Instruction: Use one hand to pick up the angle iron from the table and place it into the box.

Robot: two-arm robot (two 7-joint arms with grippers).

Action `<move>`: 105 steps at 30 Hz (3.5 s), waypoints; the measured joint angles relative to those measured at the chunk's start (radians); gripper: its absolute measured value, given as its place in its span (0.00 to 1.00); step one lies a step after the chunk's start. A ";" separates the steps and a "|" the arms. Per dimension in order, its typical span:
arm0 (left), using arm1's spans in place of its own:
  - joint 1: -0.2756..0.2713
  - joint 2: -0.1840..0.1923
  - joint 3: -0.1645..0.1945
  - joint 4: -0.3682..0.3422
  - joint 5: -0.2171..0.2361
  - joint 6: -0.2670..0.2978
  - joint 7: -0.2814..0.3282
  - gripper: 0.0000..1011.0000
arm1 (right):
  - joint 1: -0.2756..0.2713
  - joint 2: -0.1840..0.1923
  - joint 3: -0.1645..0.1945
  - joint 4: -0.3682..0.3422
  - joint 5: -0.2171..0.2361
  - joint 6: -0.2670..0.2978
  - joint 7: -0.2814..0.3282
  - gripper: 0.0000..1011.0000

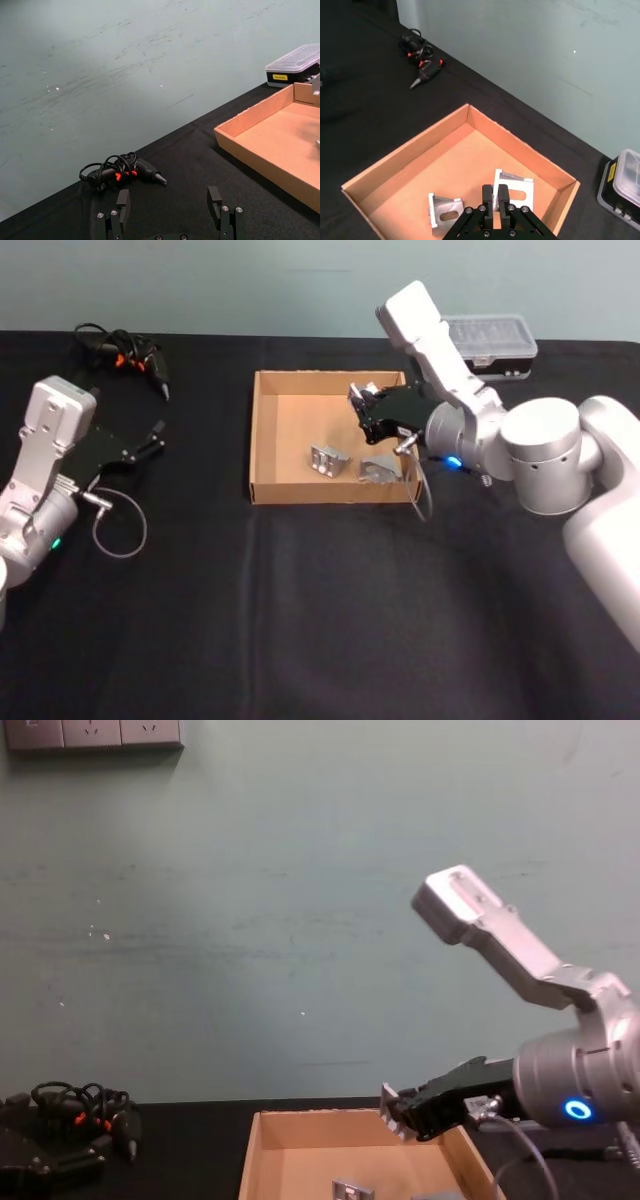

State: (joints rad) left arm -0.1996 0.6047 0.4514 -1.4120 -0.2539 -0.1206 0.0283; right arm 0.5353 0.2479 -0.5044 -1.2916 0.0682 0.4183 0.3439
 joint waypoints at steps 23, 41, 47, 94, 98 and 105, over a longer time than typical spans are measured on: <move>0.000 0.000 0.000 0.000 0.000 0.000 0.000 1.00 | 0.045 -0.084 0.022 0.131 -0.049 0.060 0.005 0.08; 0.000 0.000 0.000 0.000 0.000 0.000 0.000 1.00 | 0.019 -0.087 0.051 0.109 -0.077 0.081 0.024 0.08; 0.000 0.000 0.000 0.000 0.000 0.000 0.000 1.00 | 0.016 -0.091 0.057 0.108 -0.086 0.082 0.029 0.17; 0.000 0.000 0.000 0.000 0.000 0.000 0.000 1.00 | -0.190 0.009 0.235 -0.173 -0.031 -0.074 -0.028 0.99; 0.000 0.000 0.000 0.000 0.000 0.000 0.000 1.00 | -0.218 0.021 0.261 -0.176 -0.020 -0.096 -0.042 0.99; 0.000 0.000 0.000 0.000 0.000 0.000 0.000 1.00 | -0.265 0.032 0.298 -0.170 0.006 -0.124 -0.061 0.99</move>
State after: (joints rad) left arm -0.1996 0.6047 0.4513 -1.4120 -0.2539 -0.1205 0.0283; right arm 0.2698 0.2804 -0.2062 -1.4617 0.0740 0.2938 0.2830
